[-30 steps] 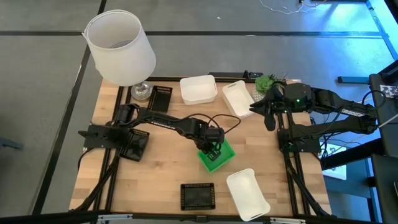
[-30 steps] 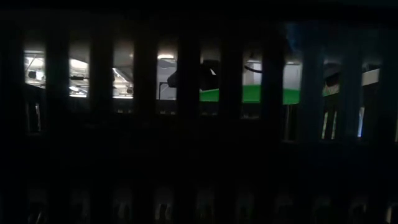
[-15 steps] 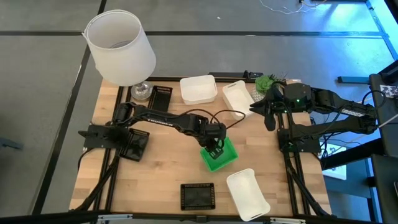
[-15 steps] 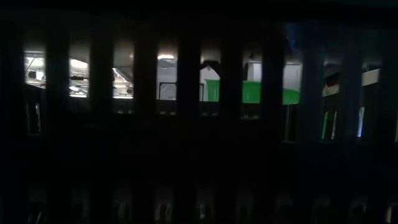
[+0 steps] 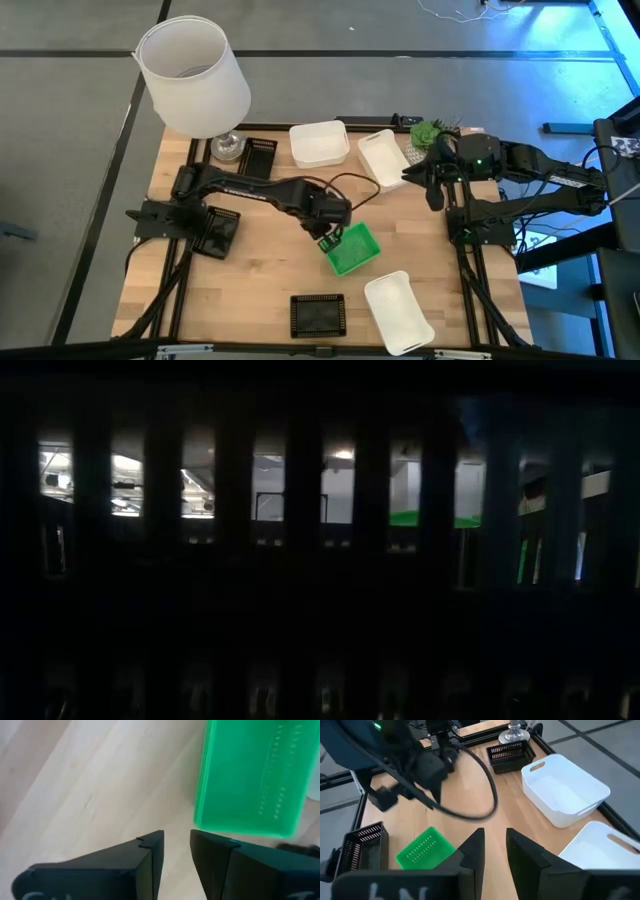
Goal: Stack baskets by color
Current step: Stack the middle black bin on the top black bin
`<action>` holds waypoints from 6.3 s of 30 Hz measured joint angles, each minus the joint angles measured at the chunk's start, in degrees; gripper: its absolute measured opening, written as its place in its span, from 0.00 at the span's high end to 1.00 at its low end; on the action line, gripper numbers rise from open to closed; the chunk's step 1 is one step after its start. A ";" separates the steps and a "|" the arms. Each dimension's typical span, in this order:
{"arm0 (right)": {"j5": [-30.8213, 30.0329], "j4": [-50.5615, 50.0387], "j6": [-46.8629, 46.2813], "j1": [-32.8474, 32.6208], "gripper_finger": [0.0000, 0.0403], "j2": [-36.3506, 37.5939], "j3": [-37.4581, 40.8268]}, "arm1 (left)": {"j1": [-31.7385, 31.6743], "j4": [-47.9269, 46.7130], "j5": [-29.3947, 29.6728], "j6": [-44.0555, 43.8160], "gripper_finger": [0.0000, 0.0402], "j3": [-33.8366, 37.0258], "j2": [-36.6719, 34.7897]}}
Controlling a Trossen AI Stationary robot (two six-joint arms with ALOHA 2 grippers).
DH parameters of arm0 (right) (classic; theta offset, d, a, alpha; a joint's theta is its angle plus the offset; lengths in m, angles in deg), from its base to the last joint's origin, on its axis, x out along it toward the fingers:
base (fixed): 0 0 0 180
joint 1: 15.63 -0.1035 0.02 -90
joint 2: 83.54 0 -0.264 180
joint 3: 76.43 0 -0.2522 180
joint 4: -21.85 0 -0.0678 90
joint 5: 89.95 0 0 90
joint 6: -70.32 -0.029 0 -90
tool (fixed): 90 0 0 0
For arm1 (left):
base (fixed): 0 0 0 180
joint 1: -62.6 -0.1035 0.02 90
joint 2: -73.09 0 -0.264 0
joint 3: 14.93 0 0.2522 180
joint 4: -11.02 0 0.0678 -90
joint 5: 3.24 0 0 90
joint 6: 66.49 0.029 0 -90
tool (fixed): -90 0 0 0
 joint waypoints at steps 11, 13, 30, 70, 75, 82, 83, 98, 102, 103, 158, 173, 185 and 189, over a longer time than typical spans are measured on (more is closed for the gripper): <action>2.63 -0.21 -1.33 0.01 0.80 0.00 0.00 | 6.07 -23.82 -0.18 -25.02 0.78 -0.03 -9.19; 4.19 -0.18 0.11 -0.02 0.80 -0.04 0.00 | 8.10 -24.53 0.10 -30.31 0.78 0.18 -10.09; 10.54 -0.19 1.69 -0.02 0.80 0.00 0.00 | 18.06 -24.64 5.52 -51.16 0.78 15.56 -11.05; 6.91 5.02 -1.55 0.00 0.80 -0.04 0.00 | 17.30 -3.92 4.27 -57.73 0.79 52.83 -24.14; 6.89 5.02 -1.55 0.00 0.80 -0.04 0.00 | 17.30 -3.93 3.55 -57.73 0.79 54.79 -24.13; 6.80 4.98 -1.55 0.00 0.80 -0.04 0.00 | 17.30 -3.49 3.42 -57.72 0.79 56.37 -24.12; 6.78 4.98 -1.55 0.00 0.80 -0.04 0.00 | 17.30 -2.86 3.39 -57.60 0.79 56.58 -24.12; 6.75 4.91 -3.07 0.00 0.80 -0.04 0.00 | 17.32 -0.95 4.47 -57.27 0.79 56.83 -24.12; 6.64 4.89 -3.03 0.00 0.80 -0.04 0.00 | 17.31 -0.44 3.41 -57.26 0.82 58.00 -24.12; 5.97 4.89 -3.01 -0.02 0.80 -0.04 0.00 | 17.30 0.02 2.59 -57.26 0.84 58.55 -24.12; 0.18 4.85 -1.09 -0.02 0.80 -0.02 0.00 | -25.96 18.65 27.04 -7.29 1.00 39.17 -17.92; 0.27 4.27 -0.78 -0.02 0.80 0.00 0.00 | -25.83 16.78 19.39 -7.91 1.00 39.17 -16.41; 0.33 4.23 0.11 -0.02 0.80 0.00 0.00 | -20.80 10.82 11.44 -14.18 1.00 39.17 -16.41; 0.33 4.23 0.23 -0.02 0.80 0.00 -0.01 | -20.88 10.93 10.72 -14.15 0.98 39.17 -16.41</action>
